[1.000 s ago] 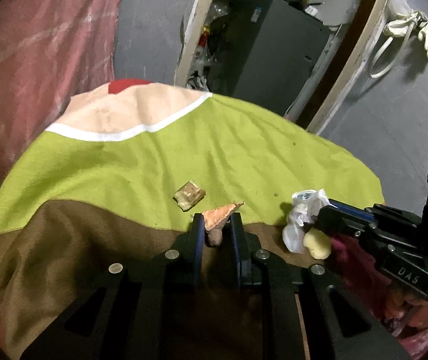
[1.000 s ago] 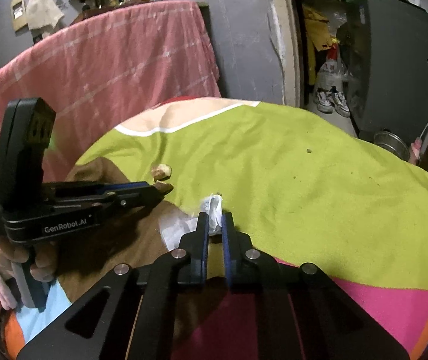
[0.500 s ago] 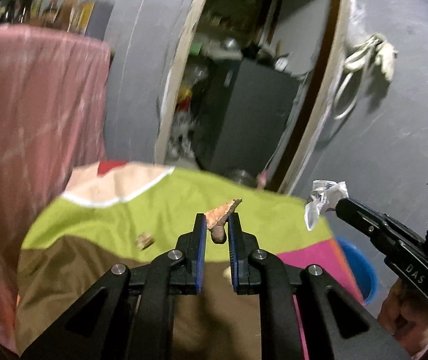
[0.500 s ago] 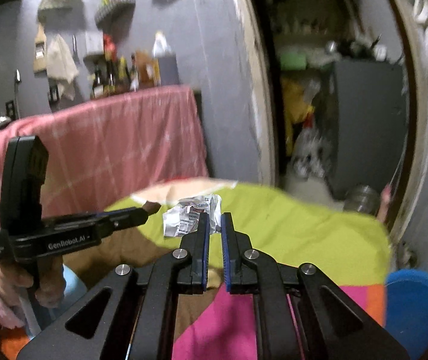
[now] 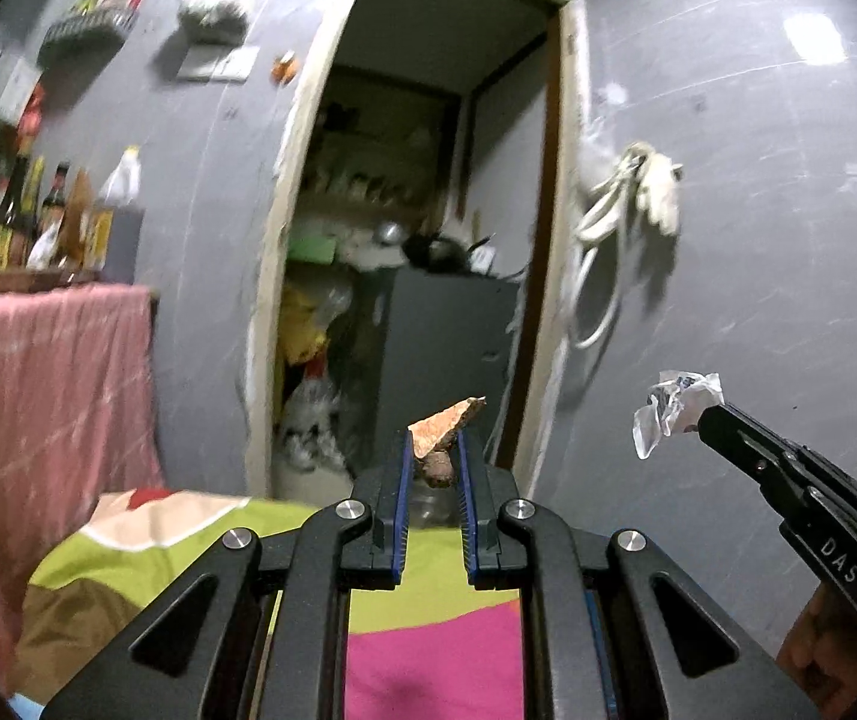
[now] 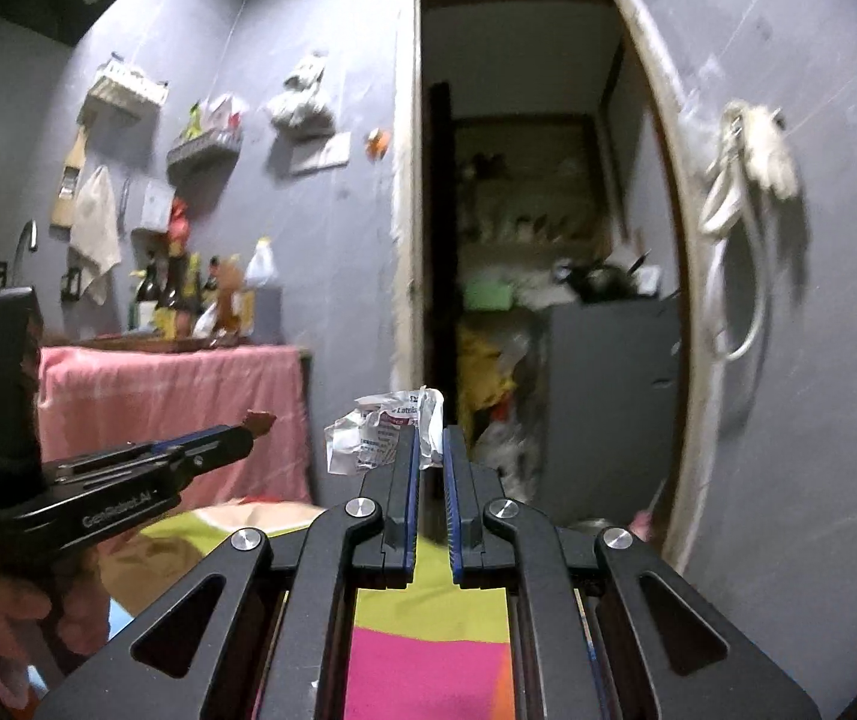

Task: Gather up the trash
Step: 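Carry the scrap and white wrapper over the blue bucket and open both tools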

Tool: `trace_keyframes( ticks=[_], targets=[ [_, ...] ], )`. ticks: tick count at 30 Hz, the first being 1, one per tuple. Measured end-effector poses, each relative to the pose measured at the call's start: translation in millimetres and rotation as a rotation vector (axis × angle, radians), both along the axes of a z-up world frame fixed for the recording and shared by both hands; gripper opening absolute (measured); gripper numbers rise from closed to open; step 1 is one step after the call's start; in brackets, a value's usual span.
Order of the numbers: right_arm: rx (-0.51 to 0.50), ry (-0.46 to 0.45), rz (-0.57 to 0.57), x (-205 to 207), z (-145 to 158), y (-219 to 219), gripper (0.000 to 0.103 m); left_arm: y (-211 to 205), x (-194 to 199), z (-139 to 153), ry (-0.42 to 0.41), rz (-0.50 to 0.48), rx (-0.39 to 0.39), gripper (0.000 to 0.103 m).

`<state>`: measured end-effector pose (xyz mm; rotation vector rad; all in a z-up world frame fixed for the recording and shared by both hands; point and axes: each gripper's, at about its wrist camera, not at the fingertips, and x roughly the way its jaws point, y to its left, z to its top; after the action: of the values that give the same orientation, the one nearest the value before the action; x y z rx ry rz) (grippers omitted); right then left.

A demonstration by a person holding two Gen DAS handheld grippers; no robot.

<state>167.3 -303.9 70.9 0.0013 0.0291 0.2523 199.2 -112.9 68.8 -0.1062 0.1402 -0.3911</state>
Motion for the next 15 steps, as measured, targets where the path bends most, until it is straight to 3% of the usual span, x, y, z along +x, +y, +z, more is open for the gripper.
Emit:
trace_keyframes(
  ticks=[9, 15],
  targets=[
    [-0.019, -0.115, -0.132, -46, 14, -51, 0.006, -61, -31, 20, -0.116, -0.066, -0.029, 0.011],
    [-0.030, -0.134, -0.195, -60, 11, -80, 0.006, -100, -46, 22, -0.149, -0.110, -0.020, 0.012]
  ],
)
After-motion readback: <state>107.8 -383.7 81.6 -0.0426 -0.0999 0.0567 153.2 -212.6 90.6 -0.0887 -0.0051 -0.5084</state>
